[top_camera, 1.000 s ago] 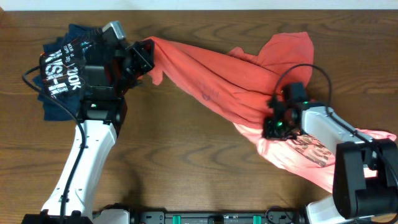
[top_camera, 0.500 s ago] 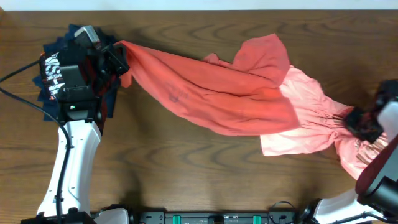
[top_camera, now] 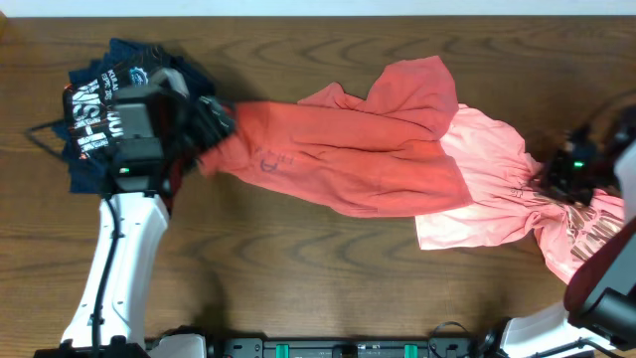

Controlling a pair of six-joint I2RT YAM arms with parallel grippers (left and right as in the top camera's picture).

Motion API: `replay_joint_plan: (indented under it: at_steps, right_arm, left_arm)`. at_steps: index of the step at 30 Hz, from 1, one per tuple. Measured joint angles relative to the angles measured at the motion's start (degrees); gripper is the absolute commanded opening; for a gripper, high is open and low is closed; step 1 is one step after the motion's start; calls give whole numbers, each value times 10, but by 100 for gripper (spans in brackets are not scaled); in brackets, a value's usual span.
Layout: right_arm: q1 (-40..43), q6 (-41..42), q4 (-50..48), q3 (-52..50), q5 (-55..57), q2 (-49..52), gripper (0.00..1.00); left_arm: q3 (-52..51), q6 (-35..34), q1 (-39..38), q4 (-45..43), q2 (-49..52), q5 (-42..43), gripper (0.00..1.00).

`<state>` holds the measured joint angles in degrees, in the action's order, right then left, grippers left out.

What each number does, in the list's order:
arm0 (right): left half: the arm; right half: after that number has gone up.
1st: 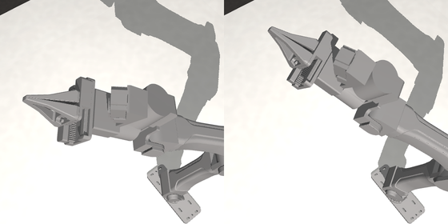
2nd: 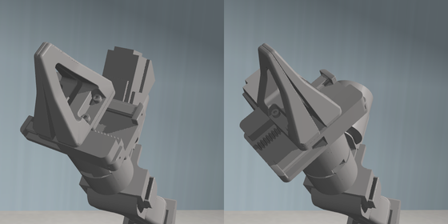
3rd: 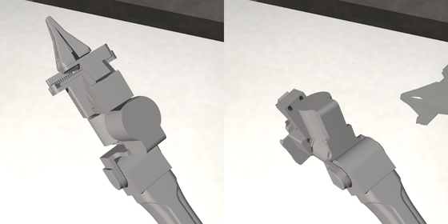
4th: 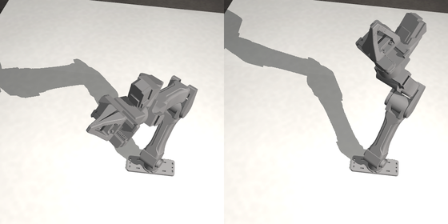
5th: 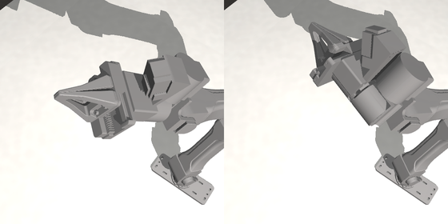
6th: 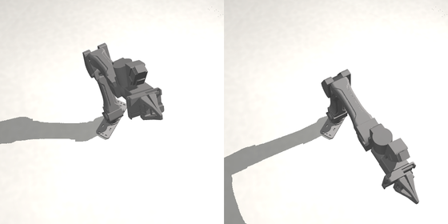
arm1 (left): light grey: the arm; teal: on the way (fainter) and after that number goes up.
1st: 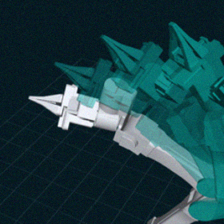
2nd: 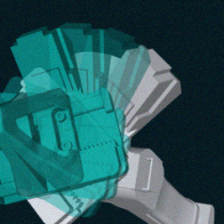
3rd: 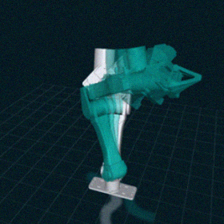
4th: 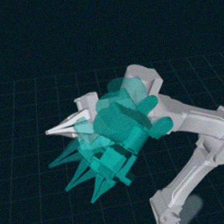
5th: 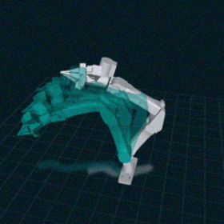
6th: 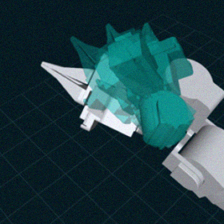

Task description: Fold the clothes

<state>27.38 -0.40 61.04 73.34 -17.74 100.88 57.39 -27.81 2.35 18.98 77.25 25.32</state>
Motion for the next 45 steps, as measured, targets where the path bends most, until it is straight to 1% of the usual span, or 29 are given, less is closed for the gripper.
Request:
replay_joint_plan:
  at_steps: [2, 3, 4, 6, 8, 12, 15, 20, 25, 27, 28, 30, 31, 32, 33, 34, 35, 38, 45]
  right_arm:
    - [-33, -14, -10, -14, -8, 0, 35]
    - [-52, -19, -21, -24, -10, 0, 38]
    - [-67, -22, -32, -34, -11, 0, 39]
    - [-92, -28, -59, -54, -13, 0, 43]
    - [-111, -30, -86, -71, -14, 0, 45]
    - [-139, -9, -123, -97, 9, 0, 48]
    - [-141, 3, -126, -101, 29, 0, 49]
    - [-140, 27, -124, -101, 64, 0, 49]
    - [-140, 34, -122, -101, 80, 0, 49]
    - [-140, 37, -123, -101, 84, 0, 49]
    - [-140, 37, -123, -101, 86, 0, 49]
    - [-140, 38, -123, -101, 92, 0, 48]
    - [-140, 38, -123, -101, 95, 0, 49]
    - [-140, 39, -123, -101, 99, 0, 49]
    - [-140, 39, -123, -101, 101, 0, 49]
    - [-140, 39, -123, -101, 103, 0, 49]
    - [-140, 39, -123, -101, 105, 0, 49]
    - [-140, 39, -122, -101, 110, 0, 49]
    - [-140, 39, -123, -101, 112, 0, 49]
  left_arm:
    - [0, 3, -24, 63, 0, 7, 98]
    - [0, 4, -35, 88, 0, 10, 98]
    - [-1, 6, -48, 108, 0, 12, 98]
    - [-2, 7, -75, 132, 0, 14, 98]
    - [-7, 7, -109, 134, 0, 16, 98]
    - [-20, 6, -190, 111, 10, 17, 98]
    - [-23, -8, -248, 88, 38, 11, 98]
    - [-24, -65, -320, 27, 118, 1, 98]
    - [-27, -124, -374, -49, 197, -2, 99]
    - [-27, -142, -390, -76, 222, -2, 95]
    - [-27, -148, -396, -87, 231, -2, 90]
    - [-27, -161, -404, -102, 246, -3, 72]
    - [-27, -164, -405, -104, 250, -4, 67]
    - [-28, -164, -407, -104, 254, -7, 55]
    - [-28, -165, -407, -104, 256, -14, 46]
    - [-28, -169, -407, -103, 258, -22, 33]
    - [-28, -173, -407, -104, 258, -34, 24]
    - [-28, -175, -406, -104, 258, -56, 6]
    - [-28, -174, -402, -95, 258, -78, 6]
